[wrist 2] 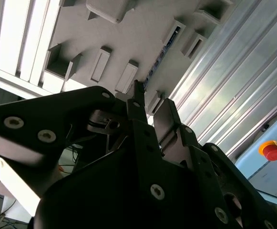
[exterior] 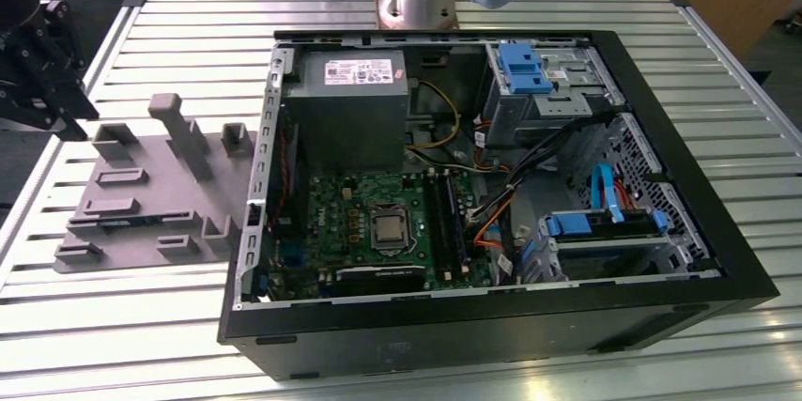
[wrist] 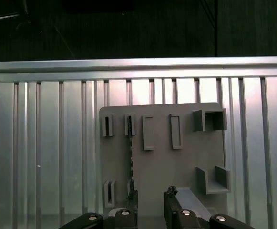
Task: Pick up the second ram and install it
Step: 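Pick up the second ram and move it above second insertion slot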
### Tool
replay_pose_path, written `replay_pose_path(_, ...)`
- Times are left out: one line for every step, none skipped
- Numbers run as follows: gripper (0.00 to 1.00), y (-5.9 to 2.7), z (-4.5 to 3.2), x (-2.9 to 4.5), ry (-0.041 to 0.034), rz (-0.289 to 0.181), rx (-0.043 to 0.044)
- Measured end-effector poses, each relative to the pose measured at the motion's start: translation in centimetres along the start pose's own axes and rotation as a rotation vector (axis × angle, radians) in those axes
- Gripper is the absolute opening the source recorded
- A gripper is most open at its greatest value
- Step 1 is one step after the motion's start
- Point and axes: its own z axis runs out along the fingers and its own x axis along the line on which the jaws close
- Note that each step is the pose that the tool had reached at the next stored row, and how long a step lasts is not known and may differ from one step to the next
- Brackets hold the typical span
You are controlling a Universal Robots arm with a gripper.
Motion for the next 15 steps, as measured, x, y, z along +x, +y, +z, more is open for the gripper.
replay_pose_path(0.36, 0.0, 0.01, 0.0, 0.0, 0.0, 0.0)
replay_pose_path(0.36, 0.0, 0.01, 0.0, 0.0, 0.0, 0.0)
replay_pose_path(0.36, 0.0, 0.01, 0.0, 0.0, 0.0, 0.0)
replay_pose_path(0.36, 0.0, 0.01, 0.0, 0.0, 0.0, 0.0)
replay_pose_path(0.36, 0.0, 0.01, 0.0, 0.0, 0.0, 0.0001)
replay_pose_path(0.36, 0.0, 0.01, 0.0, 0.0001, 0.0, 0.0)
replay_pose_path(0.36, 0.0, 0.02, 0.01, 0.0001, 0.0, 0.0001)
replay_pose_path(0.36, 0.01, 0.05, 0.02, 0.0001, 0.0, 0.0001)
replay_pose_path(0.36, 0.01, 0.1, 0.02, -0.0001, 0.0, 0.0003)
replay_pose_path(0.36, 0.01, 0.16, 0.02, -0.0001, 0.0, 0.0003)
replay_pose_path(0.36, 0.01, 0.24, 0.02, 0.0001, 0.0, 0.0001)
replay_pose_path(0.36, 0.01, 0.35, 0.03, 0.0001, 0.0, 0.0001)
replay_pose_path(0.36, 0.01, 0.5, 0.04, 0.0, 0.0, 0.0002)
replay_pose_path(0.36, 0.02, 0.66, 0.06, 0.0001, 0.0, 0.0003)
replay_pose_path(0.36, 0.03, 0.8, 0.12, 0.0, 0.0, 0.0004)
